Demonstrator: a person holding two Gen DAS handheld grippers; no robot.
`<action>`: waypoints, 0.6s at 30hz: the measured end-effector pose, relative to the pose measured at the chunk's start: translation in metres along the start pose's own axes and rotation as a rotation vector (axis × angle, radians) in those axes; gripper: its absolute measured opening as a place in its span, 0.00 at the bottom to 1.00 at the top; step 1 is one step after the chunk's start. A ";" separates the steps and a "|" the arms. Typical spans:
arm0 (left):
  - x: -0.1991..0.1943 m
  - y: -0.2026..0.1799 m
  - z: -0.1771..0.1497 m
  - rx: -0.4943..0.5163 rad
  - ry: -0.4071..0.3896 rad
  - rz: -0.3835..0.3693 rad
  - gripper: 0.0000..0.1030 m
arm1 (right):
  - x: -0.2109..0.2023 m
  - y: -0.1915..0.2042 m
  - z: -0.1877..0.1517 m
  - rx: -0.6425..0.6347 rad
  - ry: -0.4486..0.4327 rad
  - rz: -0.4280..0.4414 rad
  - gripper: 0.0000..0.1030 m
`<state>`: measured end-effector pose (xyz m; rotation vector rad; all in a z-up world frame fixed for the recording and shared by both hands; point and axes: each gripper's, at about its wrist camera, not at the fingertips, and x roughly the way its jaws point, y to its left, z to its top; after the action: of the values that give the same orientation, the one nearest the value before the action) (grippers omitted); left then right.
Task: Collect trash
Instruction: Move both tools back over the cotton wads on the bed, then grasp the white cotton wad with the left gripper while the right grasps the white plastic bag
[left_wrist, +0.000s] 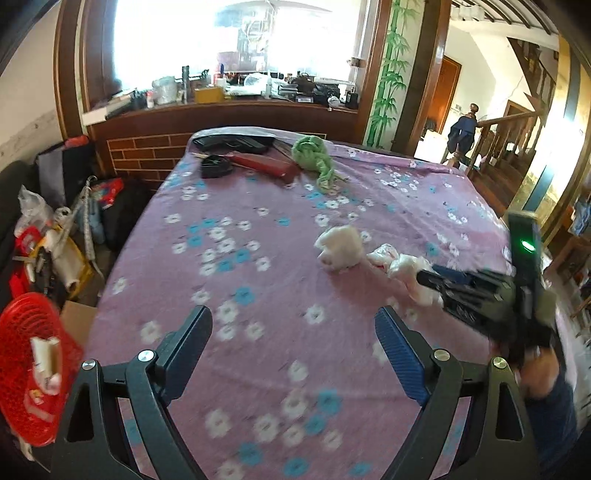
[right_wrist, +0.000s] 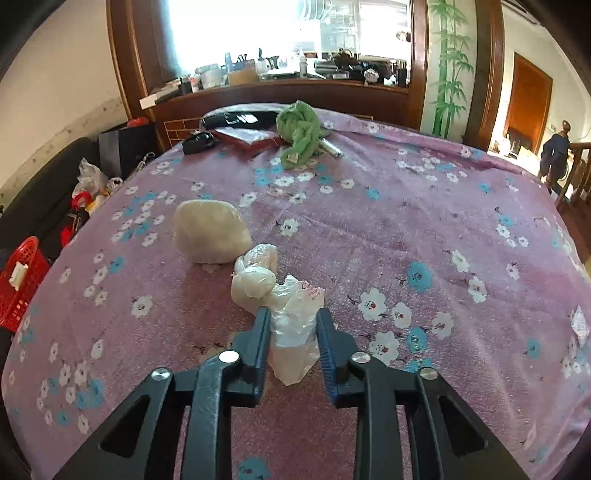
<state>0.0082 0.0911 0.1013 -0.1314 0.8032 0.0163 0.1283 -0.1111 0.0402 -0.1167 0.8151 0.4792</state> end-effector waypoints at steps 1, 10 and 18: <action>0.007 -0.006 0.006 -0.005 0.005 0.002 0.86 | -0.007 -0.004 0.001 0.026 -0.022 0.008 0.23; 0.103 -0.045 0.044 -0.060 0.098 0.066 0.86 | -0.046 -0.053 0.007 0.275 -0.162 0.023 0.24; 0.165 -0.051 0.055 -0.079 0.157 0.106 0.64 | -0.059 -0.061 0.010 0.319 -0.205 0.038 0.24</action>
<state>0.1657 0.0417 0.0264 -0.1665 0.9664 0.1393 0.1284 -0.1842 0.0850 0.2396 0.6839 0.3842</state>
